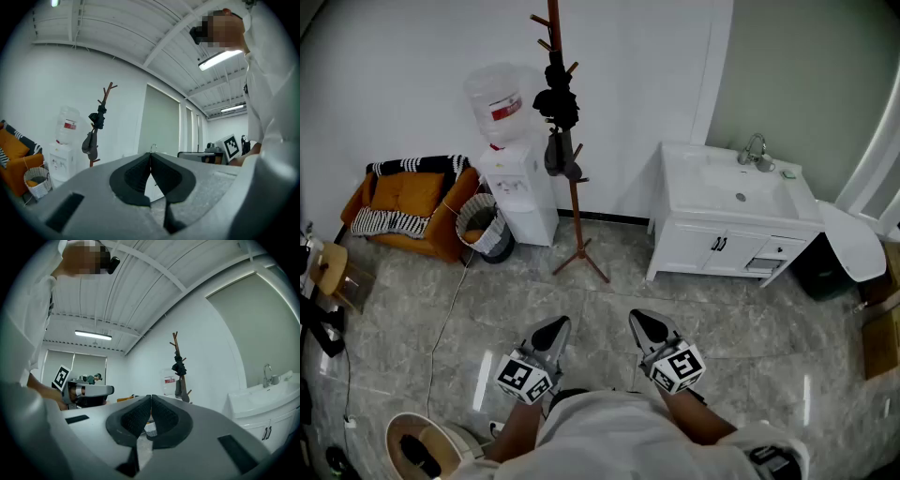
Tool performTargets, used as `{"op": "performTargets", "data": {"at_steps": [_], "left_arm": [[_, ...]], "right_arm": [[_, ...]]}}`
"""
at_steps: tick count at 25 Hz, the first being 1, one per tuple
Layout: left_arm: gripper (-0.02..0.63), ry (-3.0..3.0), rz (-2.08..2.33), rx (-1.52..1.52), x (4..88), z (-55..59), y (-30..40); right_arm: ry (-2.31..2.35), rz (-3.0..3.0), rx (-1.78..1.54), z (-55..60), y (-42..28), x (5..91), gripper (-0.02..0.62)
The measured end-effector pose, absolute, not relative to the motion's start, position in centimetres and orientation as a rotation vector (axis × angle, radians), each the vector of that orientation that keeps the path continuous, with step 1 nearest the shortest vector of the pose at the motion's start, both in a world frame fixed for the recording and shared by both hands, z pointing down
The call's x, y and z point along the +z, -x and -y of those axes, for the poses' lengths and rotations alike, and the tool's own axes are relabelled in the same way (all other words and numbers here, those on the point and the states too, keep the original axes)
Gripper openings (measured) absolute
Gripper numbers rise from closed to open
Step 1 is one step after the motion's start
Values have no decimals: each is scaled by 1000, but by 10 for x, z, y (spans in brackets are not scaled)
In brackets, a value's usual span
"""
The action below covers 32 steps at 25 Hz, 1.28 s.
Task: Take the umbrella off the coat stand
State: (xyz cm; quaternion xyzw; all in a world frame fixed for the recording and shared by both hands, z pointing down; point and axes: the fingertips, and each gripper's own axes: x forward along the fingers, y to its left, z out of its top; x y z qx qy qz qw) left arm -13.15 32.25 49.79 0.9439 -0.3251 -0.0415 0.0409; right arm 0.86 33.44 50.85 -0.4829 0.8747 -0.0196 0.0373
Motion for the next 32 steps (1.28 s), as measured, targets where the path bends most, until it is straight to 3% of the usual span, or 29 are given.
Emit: {"op": "performTargets", "data": {"at_steps": [21,32], "left_arm": [[15,-2810,1034,-98,515,-323,139],[15,-2832,1011,-126,511,-268,124]], "right_arm": [[1305,-2664,-135,-339,-5,518,18],[1428,-2630,-165,-302,-39,528,18]]}}
